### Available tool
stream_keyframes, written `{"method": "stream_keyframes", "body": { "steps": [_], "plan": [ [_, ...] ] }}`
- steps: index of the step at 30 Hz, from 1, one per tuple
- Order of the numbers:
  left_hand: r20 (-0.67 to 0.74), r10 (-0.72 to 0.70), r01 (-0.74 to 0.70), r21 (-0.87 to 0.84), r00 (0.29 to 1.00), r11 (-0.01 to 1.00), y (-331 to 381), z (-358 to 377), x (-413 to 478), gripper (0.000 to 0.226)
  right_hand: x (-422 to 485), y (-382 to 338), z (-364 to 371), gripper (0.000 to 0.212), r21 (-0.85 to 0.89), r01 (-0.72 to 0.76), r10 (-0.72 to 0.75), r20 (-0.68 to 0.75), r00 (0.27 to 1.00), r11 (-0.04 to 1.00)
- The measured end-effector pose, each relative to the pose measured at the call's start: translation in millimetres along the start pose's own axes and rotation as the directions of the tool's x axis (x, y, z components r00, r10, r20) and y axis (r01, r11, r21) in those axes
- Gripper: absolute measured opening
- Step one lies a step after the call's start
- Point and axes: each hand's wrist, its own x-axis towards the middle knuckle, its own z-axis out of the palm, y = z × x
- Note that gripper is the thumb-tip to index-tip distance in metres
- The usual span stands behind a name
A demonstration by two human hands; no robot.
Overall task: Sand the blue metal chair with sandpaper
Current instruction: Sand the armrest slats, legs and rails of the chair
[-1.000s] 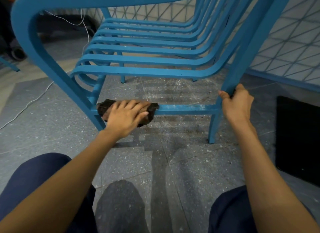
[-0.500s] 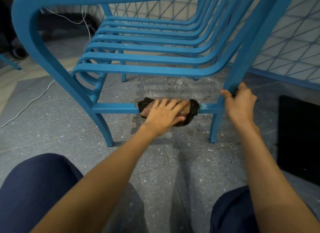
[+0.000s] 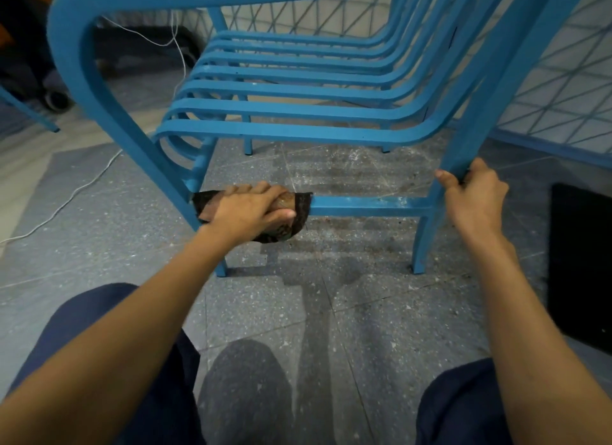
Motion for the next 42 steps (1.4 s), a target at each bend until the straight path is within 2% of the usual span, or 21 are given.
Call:
{"method": "stream_keyframes", "body": {
  "steps": [3,6,10,13,18,22,26,29,31,33,35,38,40,42],
  "plan": [
    [-0.067,-0.053,0.056,0.042,0.996,0.998,47.2,12.5,3.9,0.066,-0.1,-1.3,0.1,0.026,-0.003,0.001,-0.001,-0.011,1.000,1.000],
    [-0.164,0.024,-0.017,0.044,0.986,0.999,78.2,21.3,5.9,0.063,-1.8,-3.3,0.9,0.026,-0.016,-0.003,0.003,-0.006,1.000,1.000],
    [-0.149,0.121,-0.116,0.042,0.981,0.992,30.1,15.5,2.7,0.058,-3.9,-3.4,1.4,0.027,-0.030,0.002,-0.002,-0.002,1.000,1.000],
    [-0.144,0.097,-0.097,0.008,0.985,0.995,-26.0,10.1,-12.1,0.072,-5.7,-3.8,0.4,0.026,-0.028,0.011,-0.011,0.009,1.000,1.000],
    [-0.049,0.083,-0.087,-0.086,0.995,0.993,-46.7,3.6,-11.6,0.085,-6.5,-5.3,-1.9,0.027,-0.031,0.021,-0.020,0.015,1.000,0.999],
    [0.097,0.007,0.017,-0.245,0.995,0.969,-24.4,-8.8,4.4,0.054,-6.6,-6.7,-2.1,0.030,-0.018,0.012,-0.012,0.010,1.000,1.000],
    [0.184,0.001,0.051,-0.278,0.983,0.959,45.9,-8.8,33.9,0.055,-5.3,-7.7,-3.3,0.031,-0.017,0.010,-0.009,0.029,1.000,1.000],
    [0.073,0.021,-0.003,-0.228,0.997,0.974,92.1,-3.5,38.5,0.067,-4.1,-7.5,-5.0,0.030,-0.025,0.033,-0.032,0.039,0.999,0.999],
    [-0.067,0.037,-0.052,-0.232,0.997,0.971,87.6,0.3,28.4,0.055,-2.7,-5.3,-5.7,0.030,-0.025,0.038,-0.037,0.041,0.998,0.999],
    [-0.145,0.024,-0.061,-0.258,0.989,0.964,64.4,6.3,16.4,0.047,-1.6,-3.0,-5.0,0.030,-0.028,0.038,-0.037,0.038,0.999,0.999],
    [-0.078,-0.057,0.031,-0.307,0.995,0.951,39.3,4.7,14.1,0.049,-1.9,-1.8,-3.9,0.030,-0.030,0.032,-0.031,0.029,0.999,0.999],
    [0.178,-0.223,0.278,-0.408,0.958,0.870,29.4,-8.8,35.1,0.052,-2.4,-1.7,-1.7,0.029,-0.019,0.025,-0.024,0.017,1.000,1.000],
    [0.237,-0.205,0.293,-0.442,0.950,0.848,52.3,-12.5,50.8,0.049,-2.5,-1.6,-1.3,0.029,-0.009,0.021,-0.021,0.018,1.000,1.000],
    [0.190,-0.120,0.186,-0.379,0.974,0.907,88.1,-8.6,57.8,0.049,-3.0,-1.4,-1.8,0.028,-0.005,0.015,-0.015,0.018,1.000,1.000]
  ]
}}
